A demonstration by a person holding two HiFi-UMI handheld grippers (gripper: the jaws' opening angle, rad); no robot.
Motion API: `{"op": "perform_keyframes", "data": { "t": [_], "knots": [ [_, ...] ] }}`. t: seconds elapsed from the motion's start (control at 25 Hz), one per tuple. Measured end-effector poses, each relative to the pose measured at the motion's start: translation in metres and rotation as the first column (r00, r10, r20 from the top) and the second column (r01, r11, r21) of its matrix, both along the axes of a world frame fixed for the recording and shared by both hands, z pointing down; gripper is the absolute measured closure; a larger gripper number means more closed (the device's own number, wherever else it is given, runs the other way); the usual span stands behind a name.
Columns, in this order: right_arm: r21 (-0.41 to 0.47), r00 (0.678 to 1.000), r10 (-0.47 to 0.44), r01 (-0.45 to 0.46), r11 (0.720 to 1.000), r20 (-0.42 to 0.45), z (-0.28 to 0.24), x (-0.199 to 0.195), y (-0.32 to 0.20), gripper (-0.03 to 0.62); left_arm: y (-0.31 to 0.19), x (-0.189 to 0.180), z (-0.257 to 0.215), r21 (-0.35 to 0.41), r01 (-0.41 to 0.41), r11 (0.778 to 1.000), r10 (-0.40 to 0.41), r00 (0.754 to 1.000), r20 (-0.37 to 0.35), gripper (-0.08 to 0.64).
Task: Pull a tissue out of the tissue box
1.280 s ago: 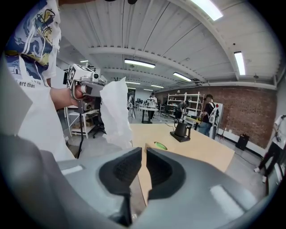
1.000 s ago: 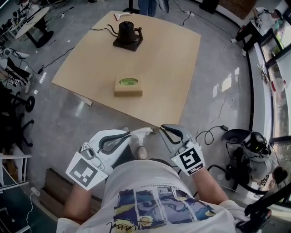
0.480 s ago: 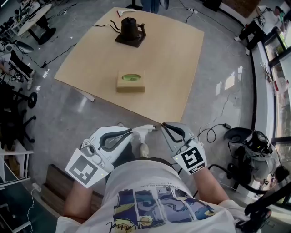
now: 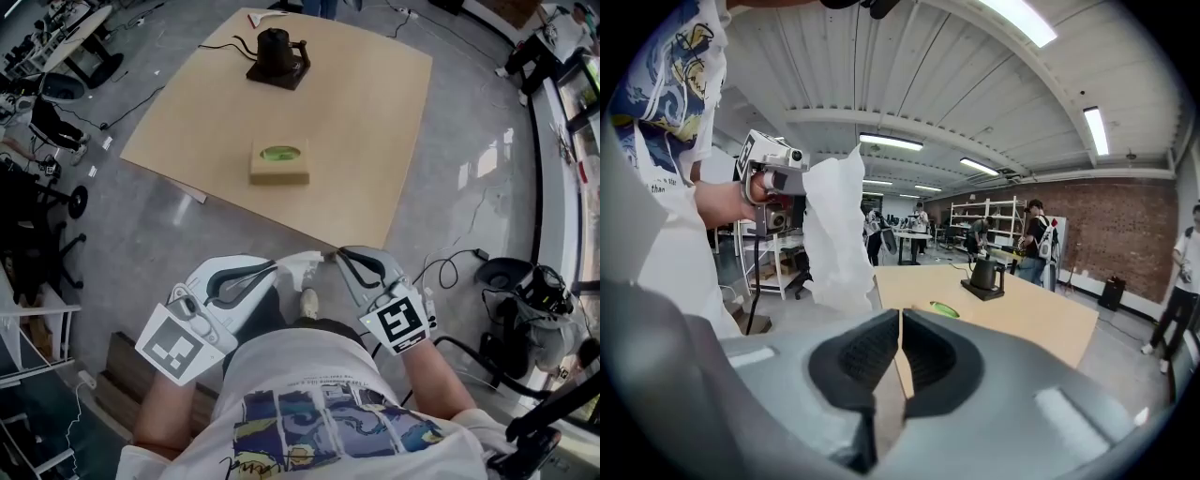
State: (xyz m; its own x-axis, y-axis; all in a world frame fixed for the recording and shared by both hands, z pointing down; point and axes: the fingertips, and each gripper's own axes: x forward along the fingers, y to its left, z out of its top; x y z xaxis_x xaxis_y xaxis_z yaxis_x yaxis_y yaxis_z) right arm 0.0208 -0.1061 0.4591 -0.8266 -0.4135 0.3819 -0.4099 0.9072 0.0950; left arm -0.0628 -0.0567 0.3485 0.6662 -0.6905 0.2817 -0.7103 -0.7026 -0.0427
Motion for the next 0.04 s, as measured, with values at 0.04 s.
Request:
{"op": "perform_keyframes", "data": {
  "t": [0.04],
  "knots": [
    [-0.001, 1.0, 0.001, -0.001, 1.0, -0.002, 0.0019, -0.0016, -0.0004, 0.58, -0.0004, -0.0019, 0.0007, 0.0, -0.002, 1.0, 0.002, 1.0, 0.002, 0.554]
  ]
}}
